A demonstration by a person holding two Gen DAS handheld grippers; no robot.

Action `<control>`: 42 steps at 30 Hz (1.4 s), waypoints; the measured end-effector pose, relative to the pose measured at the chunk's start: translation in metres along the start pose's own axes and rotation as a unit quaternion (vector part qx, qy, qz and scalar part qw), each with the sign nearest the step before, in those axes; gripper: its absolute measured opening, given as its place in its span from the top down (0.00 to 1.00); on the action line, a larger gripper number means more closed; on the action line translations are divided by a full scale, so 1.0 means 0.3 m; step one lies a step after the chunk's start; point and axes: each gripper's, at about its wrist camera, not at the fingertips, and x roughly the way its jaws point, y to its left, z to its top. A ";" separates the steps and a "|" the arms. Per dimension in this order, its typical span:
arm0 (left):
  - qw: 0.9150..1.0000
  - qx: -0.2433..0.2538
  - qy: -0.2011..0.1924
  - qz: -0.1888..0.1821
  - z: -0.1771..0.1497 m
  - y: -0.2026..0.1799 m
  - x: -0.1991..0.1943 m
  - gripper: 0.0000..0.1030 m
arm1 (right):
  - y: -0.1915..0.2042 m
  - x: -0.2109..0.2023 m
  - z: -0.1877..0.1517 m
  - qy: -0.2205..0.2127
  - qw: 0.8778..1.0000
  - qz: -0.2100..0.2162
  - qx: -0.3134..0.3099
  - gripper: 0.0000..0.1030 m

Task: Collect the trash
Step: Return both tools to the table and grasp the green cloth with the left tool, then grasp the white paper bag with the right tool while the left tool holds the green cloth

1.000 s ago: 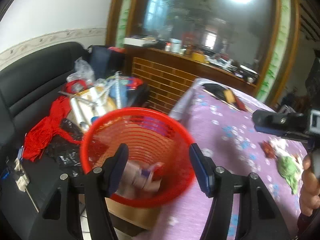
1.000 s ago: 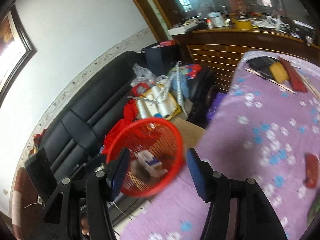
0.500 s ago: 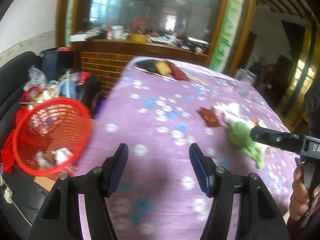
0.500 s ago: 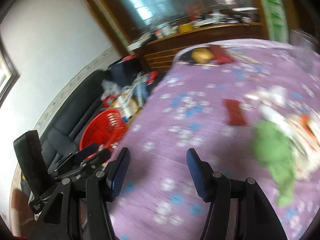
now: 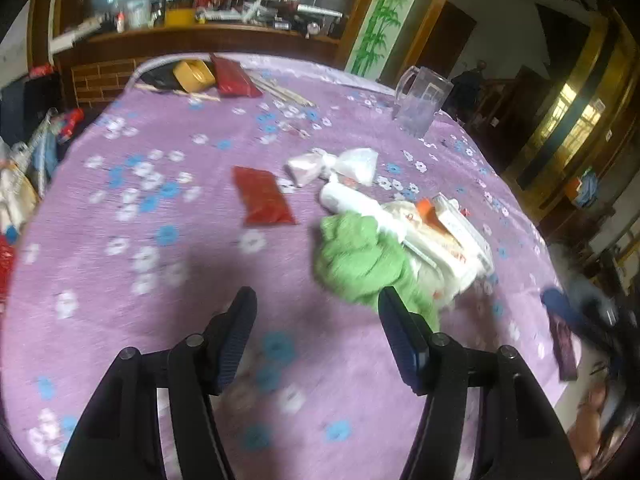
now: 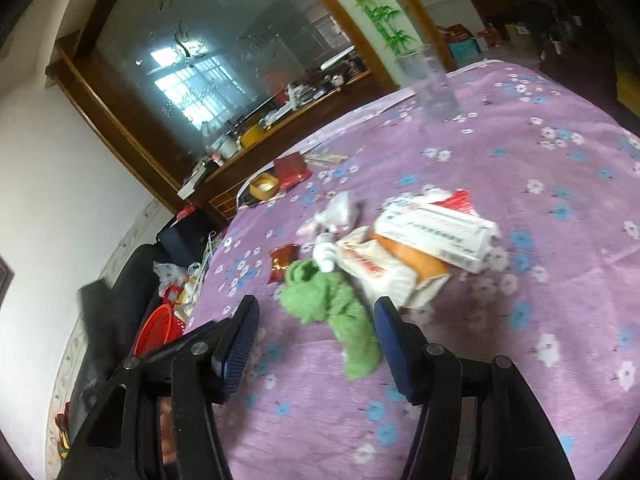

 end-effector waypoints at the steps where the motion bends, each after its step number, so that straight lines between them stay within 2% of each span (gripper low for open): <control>1: 1.000 -0.006 0.012 -0.005 0.014 -0.006 0.038 0.40 | -0.010 -0.007 0.002 -0.002 1.000 0.000 0.001 0.38; 6: 0.998 -0.032 0.052 -0.030 0.061 -0.019 0.180 0.40 | -0.059 -0.036 0.001 -0.009 1.000 -0.001 0.011 0.37; 10: 0.997 -0.038 0.053 -0.051 0.073 -0.050 0.246 0.33 | -0.103 -0.042 0.006 -0.012 1.000 -0.007 0.022 0.37; 12: 0.996 -0.031 0.057 -0.058 0.073 -0.080 0.281 0.33 | -0.123 -0.040 0.014 -0.013 0.999 -0.013 0.028 0.37; 14: 0.997 -0.017 0.059 -0.043 0.064 -0.114 0.313 0.32 | -0.148 -0.035 0.027 -0.013 0.999 -0.022 0.034 0.37; 17: 0.999 0.010 0.038 -0.024 0.047 -0.150 0.316 0.34 | -0.182 -0.025 0.050 -0.014 0.998 -0.037 0.043 0.37; 19: 0.999 0.016 0.025 -0.020 0.042 -0.151 0.295 0.41 | -0.200 -0.014 0.065 -0.011 0.998 -0.048 0.045 0.37; 21: 1.000 0.018 0.012 -0.019 0.040 -0.140 0.257 0.43 | -0.213 0.005 0.077 -0.002 0.997 -0.053 0.049 0.37; 28: 0.996 0.054 -0.067 0.006 0.015 -0.080 0.042 0.43 | -0.158 0.115 0.064 0.034 0.998 -0.043 0.022 0.37; 32: 0.989 0.084 -0.118 0.036 -0.016 -0.040 -0.102 0.43 | -0.101 0.210 0.060 0.059 0.996 -0.060 -0.022 0.37; 37: 0.988 0.074 -0.131 0.033 -0.046 0.039 -0.193 0.43 | -0.047 0.329 0.059 0.075 0.988 -0.108 -0.081 0.37; 40: 0.989 0.062 -0.133 0.033 -0.064 0.082 -0.212 0.43 | -0.018 0.363 0.035 0.073 0.982 -0.138 -0.110 0.47; 42: 0.989 0.058 -0.130 0.032 -0.074 0.104 -0.215 0.43 | 0.027 0.359 0.011 0.081 0.982 -0.112 -0.131 0.52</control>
